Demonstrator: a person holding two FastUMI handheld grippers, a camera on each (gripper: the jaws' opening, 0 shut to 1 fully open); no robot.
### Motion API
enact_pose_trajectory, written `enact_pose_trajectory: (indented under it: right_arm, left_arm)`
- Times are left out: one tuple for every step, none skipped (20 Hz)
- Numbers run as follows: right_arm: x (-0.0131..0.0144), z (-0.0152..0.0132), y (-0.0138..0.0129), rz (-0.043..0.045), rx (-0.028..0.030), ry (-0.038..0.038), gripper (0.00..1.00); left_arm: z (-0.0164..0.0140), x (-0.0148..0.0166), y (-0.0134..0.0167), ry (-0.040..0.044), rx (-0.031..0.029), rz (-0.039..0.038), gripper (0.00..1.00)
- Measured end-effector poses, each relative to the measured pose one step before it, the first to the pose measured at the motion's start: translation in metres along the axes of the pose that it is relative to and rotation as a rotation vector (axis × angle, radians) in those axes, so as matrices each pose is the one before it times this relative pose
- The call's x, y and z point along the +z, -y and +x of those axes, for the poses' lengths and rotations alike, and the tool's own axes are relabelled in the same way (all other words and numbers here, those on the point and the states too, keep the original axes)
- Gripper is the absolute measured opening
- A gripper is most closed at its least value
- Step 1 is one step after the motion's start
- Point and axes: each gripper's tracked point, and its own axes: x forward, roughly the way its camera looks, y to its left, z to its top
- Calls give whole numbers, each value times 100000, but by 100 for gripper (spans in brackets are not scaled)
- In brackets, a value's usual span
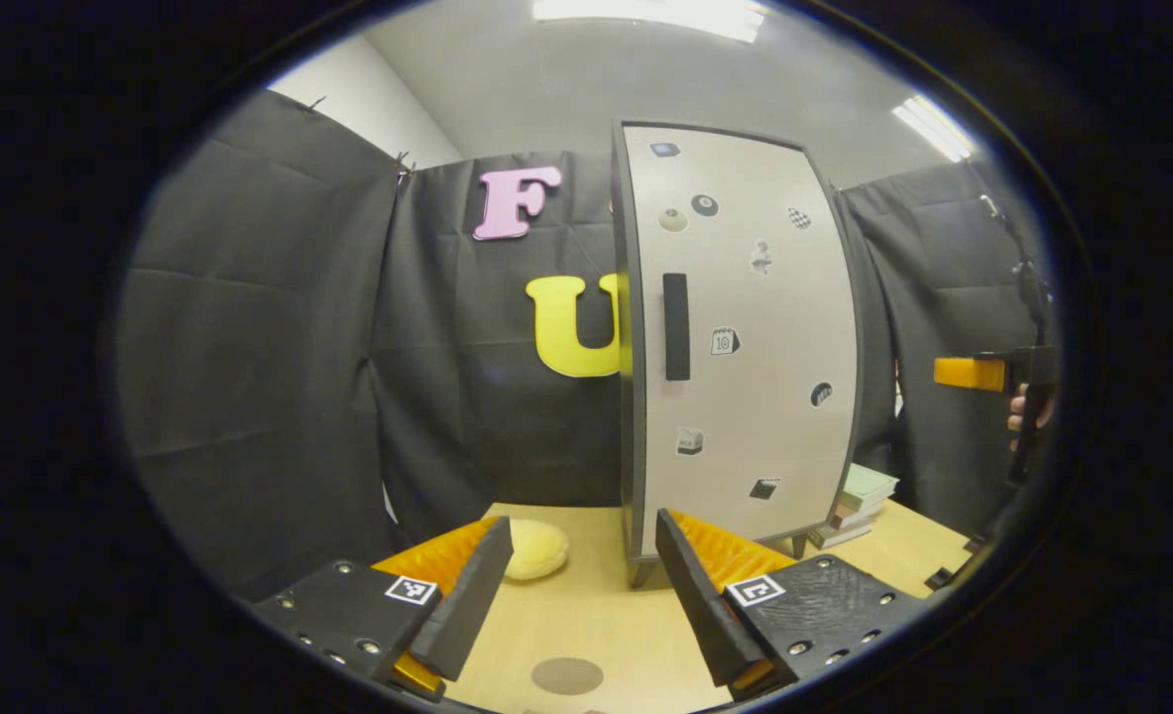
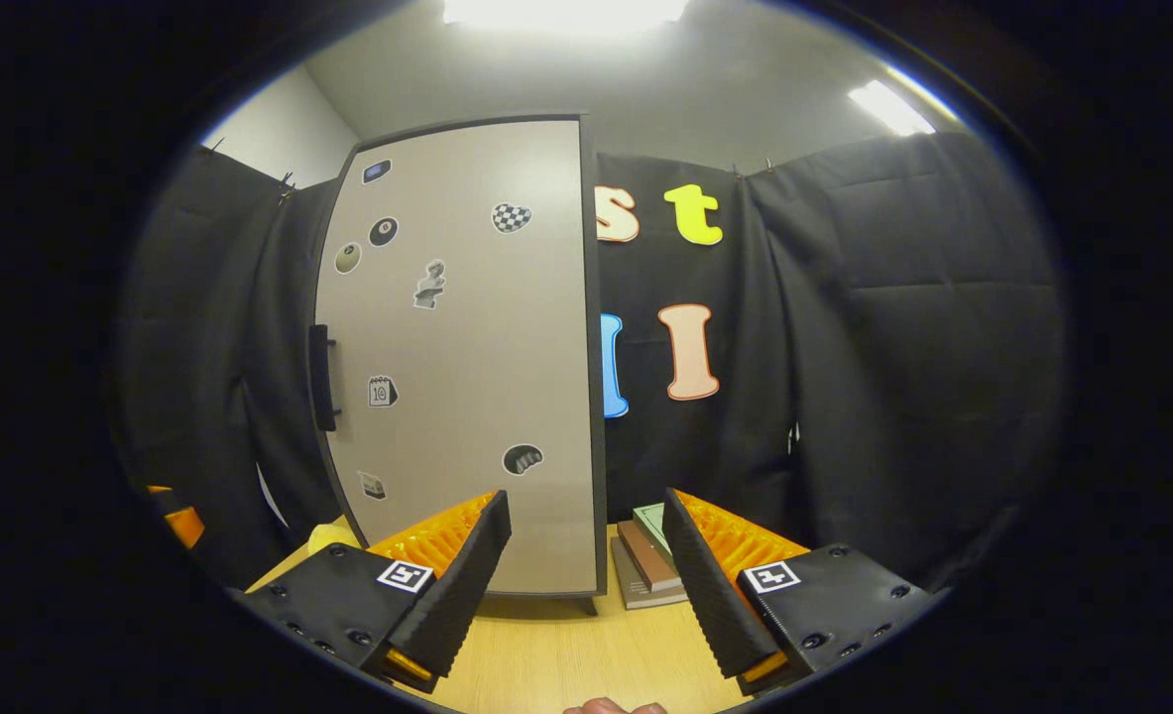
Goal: Open the cabinet door with the right hand, grasp the bottle in the cabinet with the left hand and place it on the coaster, then close the cabinet door with the right hand.
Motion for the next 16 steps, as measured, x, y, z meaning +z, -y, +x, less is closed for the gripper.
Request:
enact_pose_trajectory:
  right_arm:
    - [376, 216, -421, -270, 846, 62, 98]
    - [284, 211, -417, -314, 1024, 17, 96]
    - [443, 249, -558, -391, 1317, 82, 96]
    - [313, 305, -533, -378, 1282, 175, 98]
    - [445, 352, -632, -651, 1276, -272, 98]
    - [455, 417, -678, -1147, 1328, -13, 96]
    - [457, 356, -655, -1133, 1028, -22, 96]
    - [438, 434, -916, -1054, 1919, 92, 98]
    - [622, 458, -978, -665, 1811, 352, 98]
    - [576, 503, -921, -390, 1721, 620, 98]
    - [997, 688, -1266, -564, 2516, 1178, 98]
    - [719, 528, -1019, -909, 1966, 1001, 98]
    - [837, 719, -1021, -1117, 1768, 907, 98]
    - [613, 839, -1115, -313, 1579, 405, 98]
    - [467, 704, -1222, 1316, 1675, -613, 96]
    - [342, 515, -1345, 1597, 2288, -409, 96]
  left_arm:
    - [-45, -24, -140, -80, 262, -203, 87]
    - [-143, -96, -59, 56, 123, -492, 87]
    - [-65, -47, -132, 59, 244, -648, 87]
    - [-23, -142, -251, -52, 428, -596, 87]
    - [13, -130, -280, -231, 629, -328, 87]
    - [-17, -174, -240, -298, 715, -230, 87]
    - [-5, -188, -271, -255, 600, -360, 90]
    - [-46, -242, -202, -346, 414, -476, 90]
    - [-101, -254, -235, -461, 416, -257, 90]
    - [-101, -225, -254, -261, 607, 210, 90]
    - [-106, -96, -292, -12, 780, 438, 90]
    - [-145, -186, -415, -201, 1029, 470, 90]
    - [-198, -233, -313, -320, 769, 27, 90]
    - [-210, -356, -232, -460, 648, -360, 90]
    - [-147, -345, -327, -931, 888, -970, 90]
    - [-248, -456, -362, -1013, 1139, -1807, 87]
